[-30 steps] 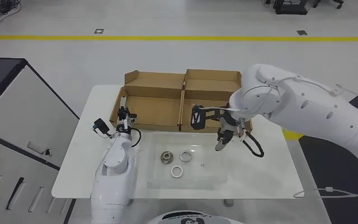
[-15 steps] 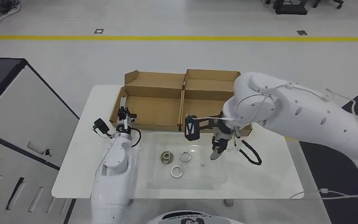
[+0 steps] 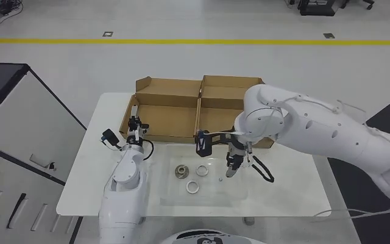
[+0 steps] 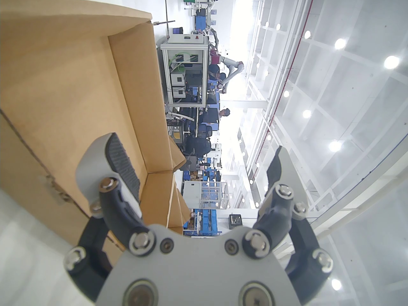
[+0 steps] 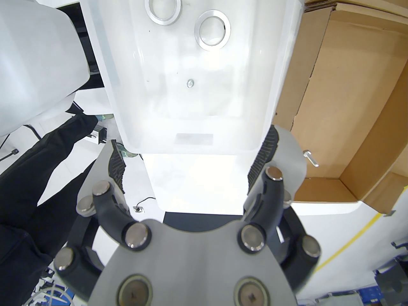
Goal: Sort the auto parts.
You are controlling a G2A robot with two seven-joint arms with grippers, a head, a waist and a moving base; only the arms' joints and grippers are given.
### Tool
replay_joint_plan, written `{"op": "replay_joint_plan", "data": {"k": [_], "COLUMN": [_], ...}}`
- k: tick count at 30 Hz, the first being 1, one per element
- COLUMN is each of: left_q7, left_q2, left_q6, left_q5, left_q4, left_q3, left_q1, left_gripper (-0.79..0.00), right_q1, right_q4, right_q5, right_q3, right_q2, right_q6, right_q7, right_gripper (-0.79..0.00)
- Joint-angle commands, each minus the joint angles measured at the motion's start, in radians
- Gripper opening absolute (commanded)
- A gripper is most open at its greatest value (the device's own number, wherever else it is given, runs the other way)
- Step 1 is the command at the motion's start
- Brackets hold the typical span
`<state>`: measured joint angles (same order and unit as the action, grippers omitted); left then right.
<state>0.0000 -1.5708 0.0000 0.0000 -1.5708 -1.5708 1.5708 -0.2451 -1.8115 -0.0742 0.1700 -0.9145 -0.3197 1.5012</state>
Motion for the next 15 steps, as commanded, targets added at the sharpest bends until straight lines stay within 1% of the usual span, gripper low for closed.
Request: {"op": "replay_joint_plan", "data": {"k": [1, 8, 15], "left_q7": [0.0, 0.0, 0.0], "left_q2": [0.0, 0.0, 0.0], "left_q6": [0.0, 0.0, 0.0], "left_q5": [0.0, 0.0, 0.0], "left_q4": [0.0, 0.0, 0.0], "left_q3": [0.0, 0.0, 0.0], "left_q1": [0.0, 0.0, 0.0], "left_gripper": [0.0, 0.0, 0.0], "right_q1": [-0.006, -0.018, -0.039], "right_q4": [0.009, 0.032, 0.076], "right_q5": [-0.004, -0.005, -0.021], "right_q3": [0.0, 0.0, 0.0], "right_q2": [-0.01, -0.039, -0.062], "right_q6": [0.008, 0.035, 0.035], "right_q7": [0.008, 0.035, 0.035], "right_gripper": [0.0, 0.0, 0.0]}}
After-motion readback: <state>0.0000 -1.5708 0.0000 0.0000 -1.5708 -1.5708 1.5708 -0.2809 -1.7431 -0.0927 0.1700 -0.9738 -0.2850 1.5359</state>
